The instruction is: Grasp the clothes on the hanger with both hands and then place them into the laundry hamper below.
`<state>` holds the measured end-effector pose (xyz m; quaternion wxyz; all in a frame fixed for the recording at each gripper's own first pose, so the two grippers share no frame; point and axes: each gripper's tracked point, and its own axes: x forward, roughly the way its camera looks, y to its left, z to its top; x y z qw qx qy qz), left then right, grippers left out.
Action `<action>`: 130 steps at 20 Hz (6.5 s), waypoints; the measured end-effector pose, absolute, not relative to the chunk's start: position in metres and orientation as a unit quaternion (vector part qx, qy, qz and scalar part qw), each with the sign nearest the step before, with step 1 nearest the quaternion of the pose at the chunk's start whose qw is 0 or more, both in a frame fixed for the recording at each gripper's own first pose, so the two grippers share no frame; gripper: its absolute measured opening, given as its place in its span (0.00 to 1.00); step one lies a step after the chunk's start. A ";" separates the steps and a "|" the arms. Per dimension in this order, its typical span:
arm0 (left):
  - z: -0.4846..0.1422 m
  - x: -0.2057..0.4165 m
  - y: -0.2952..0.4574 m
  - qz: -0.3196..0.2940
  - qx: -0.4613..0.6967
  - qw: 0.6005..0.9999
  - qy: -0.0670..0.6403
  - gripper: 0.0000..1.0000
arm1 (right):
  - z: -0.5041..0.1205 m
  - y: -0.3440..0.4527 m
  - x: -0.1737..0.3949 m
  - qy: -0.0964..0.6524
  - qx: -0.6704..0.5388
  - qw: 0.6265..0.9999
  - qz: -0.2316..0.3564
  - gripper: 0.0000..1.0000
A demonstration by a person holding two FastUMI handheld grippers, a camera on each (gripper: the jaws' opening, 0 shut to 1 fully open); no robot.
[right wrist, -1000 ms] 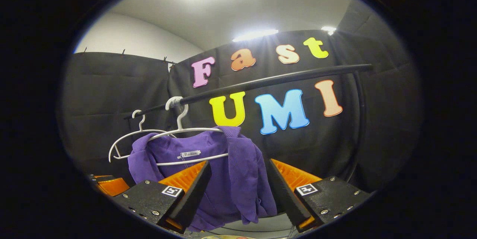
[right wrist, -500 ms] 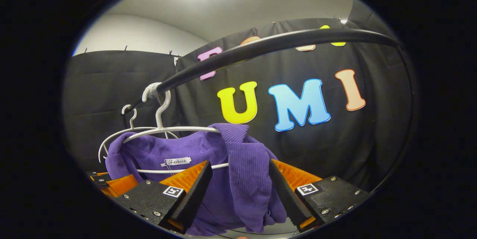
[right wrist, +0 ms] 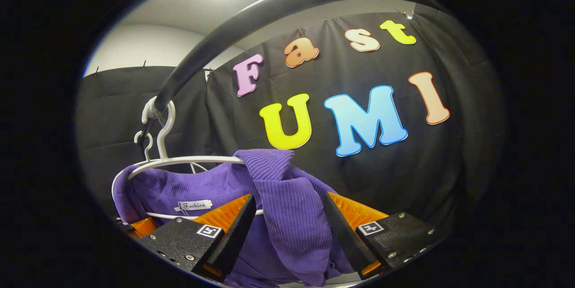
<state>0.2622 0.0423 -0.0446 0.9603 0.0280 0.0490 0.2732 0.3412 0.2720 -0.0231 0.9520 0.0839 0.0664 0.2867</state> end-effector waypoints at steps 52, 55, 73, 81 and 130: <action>0.015 0.215 0.165 0.095 -0.072 0.993 -0.016 0.02 | -0.008 0.254 0.358 -0.017 -0.048 0.973 0.224 0.00; -0.005 0.218 0.170 0.092 -0.093 0.991 -0.006 0.02 | -0.011 0.253 0.355 -0.016 -0.058 0.974 0.220 0.00; -0.046 0.228 0.107 0.045 -0.062 0.997 0.026 0.07 | -0.021 0.197 0.364 -0.008 -0.058 0.985 0.163 0.00; -0.065 0.250 0.073 0.041 -0.052 0.997 0.045 0.07 | -0.047 0.163 0.374 0.016 -0.061 0.988 0.144 0.00; -0.224 0.056 0.028 -0.107 -0.034 0.971 0.213 0.02 | -0.225 0.159 0.023 0.257 -0.045 0.956 0.137 0.00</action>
